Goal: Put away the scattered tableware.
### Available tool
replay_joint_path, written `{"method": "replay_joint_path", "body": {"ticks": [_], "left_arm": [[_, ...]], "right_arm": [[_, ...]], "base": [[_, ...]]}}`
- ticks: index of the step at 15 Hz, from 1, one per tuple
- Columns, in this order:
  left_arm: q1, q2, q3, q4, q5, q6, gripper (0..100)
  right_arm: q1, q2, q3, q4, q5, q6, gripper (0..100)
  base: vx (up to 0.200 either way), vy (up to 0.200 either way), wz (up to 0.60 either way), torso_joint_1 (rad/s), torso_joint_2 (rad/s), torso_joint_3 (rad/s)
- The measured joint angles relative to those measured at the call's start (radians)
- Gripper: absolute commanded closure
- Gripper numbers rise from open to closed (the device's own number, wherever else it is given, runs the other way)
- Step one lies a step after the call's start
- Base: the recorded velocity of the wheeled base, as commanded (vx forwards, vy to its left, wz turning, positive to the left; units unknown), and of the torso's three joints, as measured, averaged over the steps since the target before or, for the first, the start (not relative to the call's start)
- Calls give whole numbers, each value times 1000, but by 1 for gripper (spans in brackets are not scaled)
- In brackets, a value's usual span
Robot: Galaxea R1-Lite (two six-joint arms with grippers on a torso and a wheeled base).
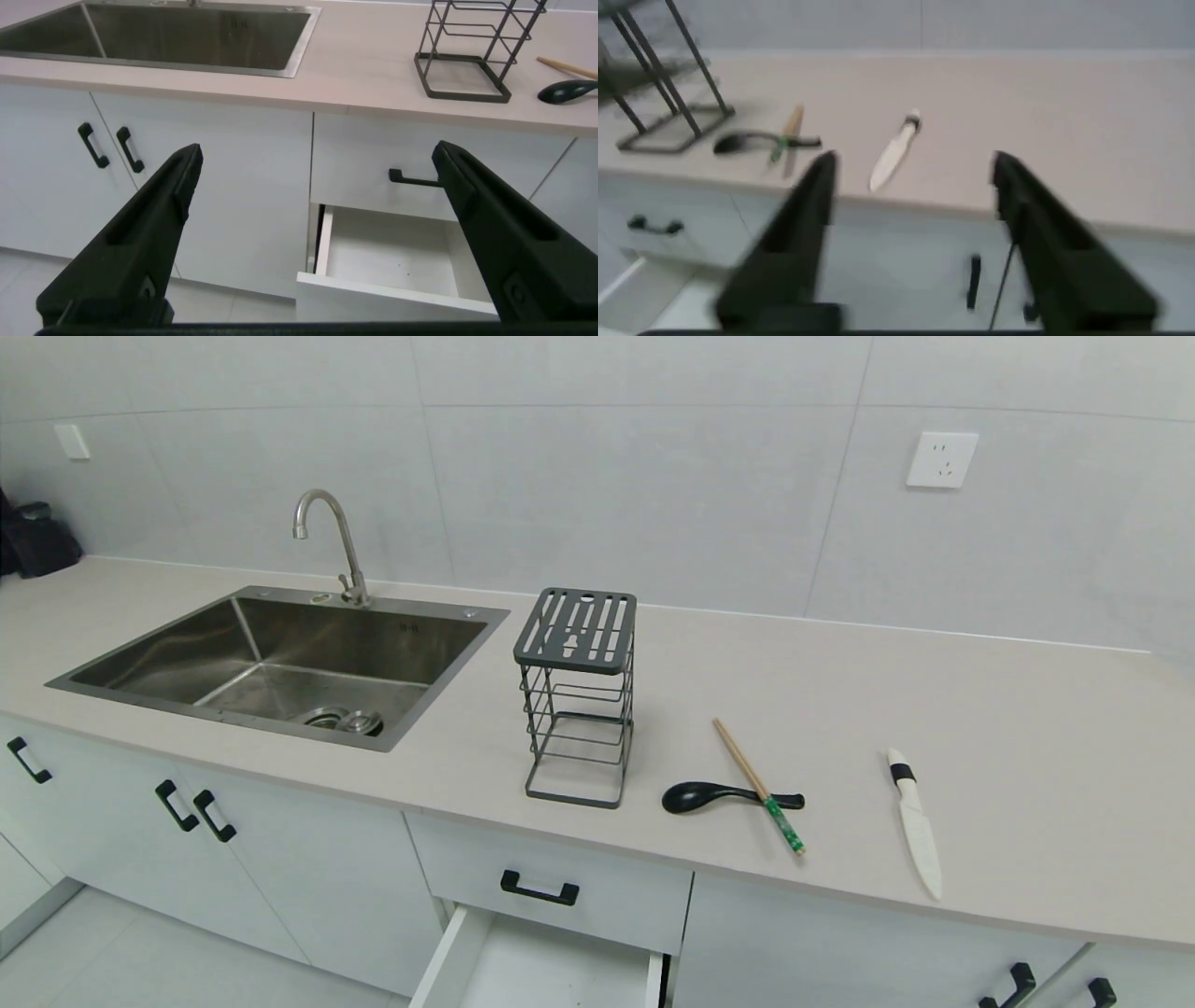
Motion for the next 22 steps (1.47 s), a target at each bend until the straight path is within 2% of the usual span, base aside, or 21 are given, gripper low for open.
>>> {"method": "replay_joint_path", "body": {"ticks": [1, 3, 6, 9, 11, 13, 17, 19, 22], "left_arm": [[0, 0, 0, 0, 0, 0, 0], [0, 0, 0, 0, 0, 0, 0], [0, 0, 0, 0, 0, 1, 0], [0, 0, 0, 0, 0, 1, 0], [0, 0, 0, 0, 0, 1, 0], [0, 0, 0, 0, 0, 0, 0], [0, 0, 0, 0, 0, 0, 0], [0, 0, 0, 0, 0, 1, 0], [0, 0, 0, 0, 0, 0, 0]], "right_arm": [[-8, 15, -39, -36, 28, -6, 0], [-37, 101, -135, -18, 143, -26, 0], [-59, 265, -217, 2, 255, -41, 0], [-50, 457, -266, 7, 316, -81, 0], [-11, 600, -283, 15, 328, -96, 0], [70, 742, -302, 53, 312, -107, 0], [222, 985, -460, 218, 96, -167, 0], [293, 1109, -532, 237, 24, -172, 0], [370, 1279, -610, 179, -42, -178, 0]], "base": [[0, 0, 0, 0, 0, 0], [0, 0, 0, 0, 0, 0], [0, 0, 0, 0, 0, 0], [0, 0, 0, 0, 0, 0], [0, 0, 0, 0, 0, 0], [0, 0, 0, 0, 0, 0], [0, 0, 0, 0, 0, 0], [0, 0, 0, 0, 0, 0], [0, 0, 0, 0, 0, 0]]}}
